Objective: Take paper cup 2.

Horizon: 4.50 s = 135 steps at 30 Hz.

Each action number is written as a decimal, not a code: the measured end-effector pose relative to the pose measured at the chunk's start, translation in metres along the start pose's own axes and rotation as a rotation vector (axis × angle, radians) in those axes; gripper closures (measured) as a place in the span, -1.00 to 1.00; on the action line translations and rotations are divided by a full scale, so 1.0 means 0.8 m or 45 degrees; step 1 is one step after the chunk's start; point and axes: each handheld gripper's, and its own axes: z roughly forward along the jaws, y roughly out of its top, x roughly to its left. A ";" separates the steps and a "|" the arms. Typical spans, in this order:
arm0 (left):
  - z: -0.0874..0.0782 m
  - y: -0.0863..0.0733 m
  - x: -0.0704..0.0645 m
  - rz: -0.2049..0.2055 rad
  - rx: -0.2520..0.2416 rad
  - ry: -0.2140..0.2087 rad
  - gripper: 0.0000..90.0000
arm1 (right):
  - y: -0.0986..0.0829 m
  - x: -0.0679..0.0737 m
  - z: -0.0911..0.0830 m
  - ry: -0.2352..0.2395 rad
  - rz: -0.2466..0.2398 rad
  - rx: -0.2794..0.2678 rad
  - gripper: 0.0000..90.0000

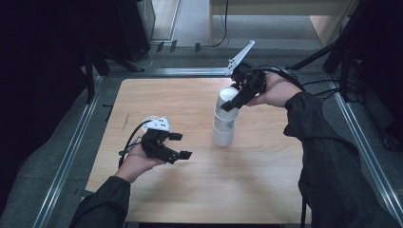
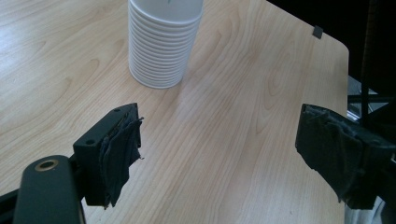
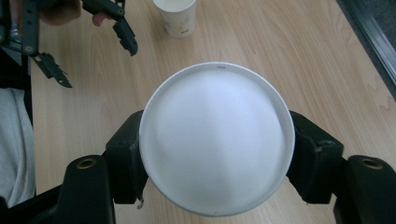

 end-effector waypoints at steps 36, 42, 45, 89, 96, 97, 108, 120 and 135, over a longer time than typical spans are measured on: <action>0.003 0.001 -0.006 0.030 -0.032 -0.034 -0.68 | -0.065 0.076 0.029 0.190 -0.073 -0.160 -0.28; 0.008 0.001 -0.009 0.062 -0.016 -0.040 -0.68 | -0.083 0.080 0.045 0.214 -0.044 -0.202 -0.27; 0.010 0.002 -0.010 0.060 -0.018 -0.058 -0.68 | -0.092 0.079 0.054 0.223 -0.022 -0.220 -0.27; 0.068 0.004 -0.012 0.158 0.019 -0.278 -0.65 | -0.136 0.089 0.123 0.326 0.101 -0.430 -0.27; 0.072 0.004 -0.012 0.171 0.023 -0.280 -0.65 | -0.133 0.091 0.125 0.337 0.106 -0.430 -0.27; 0.072 0.004 -0.012 0.172 0.022 -0.280 -0.65 | -0.132 0.092 0.126 0.342 0.103 -0.433 -0.27; 0.073 0.004 -0.012 0.175 0.025 -0.289 -0.62 | -0.126 0.094 0.129 0.366 0.116 -0.452 -0.27; 0.077 0.002 -0.014 0.183 0.037 -0.286 -0.56 | -0.122 0.096 0.133 0.368 0.129 -0.457 -0.26; 0.076 0.002 -0.015 0.200 0.035 -0.271 -0.51 | -0.122 0.094 0.133 0.373 0.142 -0.462 -0.26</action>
